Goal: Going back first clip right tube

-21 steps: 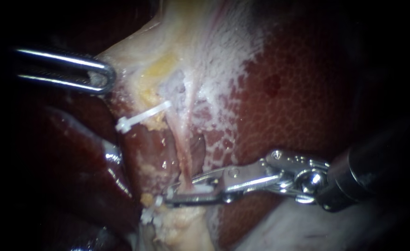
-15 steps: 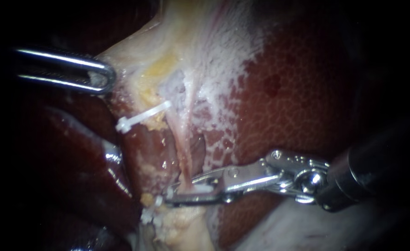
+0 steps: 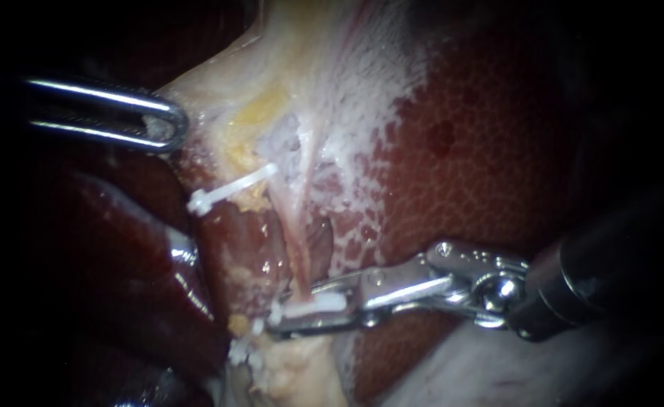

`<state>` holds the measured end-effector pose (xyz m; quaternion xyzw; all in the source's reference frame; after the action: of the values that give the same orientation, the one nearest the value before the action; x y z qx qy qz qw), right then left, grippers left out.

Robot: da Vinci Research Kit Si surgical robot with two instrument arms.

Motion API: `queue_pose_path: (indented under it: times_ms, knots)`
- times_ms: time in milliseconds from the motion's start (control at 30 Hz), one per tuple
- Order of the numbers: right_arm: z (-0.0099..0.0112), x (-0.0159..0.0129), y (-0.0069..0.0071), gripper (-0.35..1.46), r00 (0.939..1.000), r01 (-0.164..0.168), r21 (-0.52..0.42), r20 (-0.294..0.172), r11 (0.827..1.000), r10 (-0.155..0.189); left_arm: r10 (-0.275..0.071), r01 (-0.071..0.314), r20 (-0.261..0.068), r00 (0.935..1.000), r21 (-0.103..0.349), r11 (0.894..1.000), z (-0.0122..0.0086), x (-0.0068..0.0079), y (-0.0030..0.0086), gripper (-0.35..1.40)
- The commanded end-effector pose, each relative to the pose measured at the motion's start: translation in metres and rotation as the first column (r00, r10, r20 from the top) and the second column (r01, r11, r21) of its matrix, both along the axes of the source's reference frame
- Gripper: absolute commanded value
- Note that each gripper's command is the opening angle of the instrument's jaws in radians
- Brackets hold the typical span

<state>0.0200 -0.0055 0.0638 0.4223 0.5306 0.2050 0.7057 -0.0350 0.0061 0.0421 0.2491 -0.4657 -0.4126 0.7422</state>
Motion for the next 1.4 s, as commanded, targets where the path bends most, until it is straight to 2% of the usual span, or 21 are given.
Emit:
queue_pose_path:
  times_ms: [33,333,533,767,867,1100,1233,1400]
  knots:
    - [0.0001,0.0,0.0001,0.42,0.9999,0.004,-0.032,-0.011,0.999,-0.004,0.0,0.0,0.0,1.0,0.0,1.0,0.0,0.0,0.0,-0.35]
    - [0.0,0.0005,0.001,0.55,0.9974,0.016,-0.199,-0.066,0.98,-0.03,0.0,0.0,0.0,1.0,0.0,1.0,0.0,0.0001,0.0,-0.35]
    - [-0.0001,0.0002,0.0025,0.58,0.9962,0.016,-0.236,-0.079,0.972,-0.036,0.001,-0.001,0.0,1.0,0.0,1.0,0.0,0.0001,0.0,-0.35]
    - [-0.0001,-0.0008,0.0026,0.6,0.9964,0.009,-0.25,-0.079,0.968,-0.03,0.001,-0.001,0.001,1.0,0.0,1.0,0.0,0.0002,0.0,-0.35]
    - [-0.0004,-0.0018,0.0026,0.6,0.9963,0.008,-0.255,-0.081,0.967,-0.03,0.002,-0.002,0.001,1.0,0.0,1.0,0.0001,0.0004,0.0,-0.35]
    - [-0.0015,-0.0053,0.0033,0.6,0.9974,-0.021,-0.275,-0.072,0.961,0.001,0.003,-0.003,0.002,1.0,-0.002,1.0,0.0009,0.0008,0.0002,-0.35]
    - [-0.0025,-0.0074,0.0041,0.6,0.9976,-0.044,-0.296,-0.065,0.954,0.026,0.004,-0.004,0.001,1.0,-0.004,1.0,0.0015,0.0009,0.0001,-0.35]
    - [-0.0043,-0.0097,0.0061,0.6,0.997,-0.048,-0.323,-0.074,0.945,0.025,0.004,-0.004,0.001,1.0,-0.004,1.0,0.0017,0.001,0.0001,-0.35]
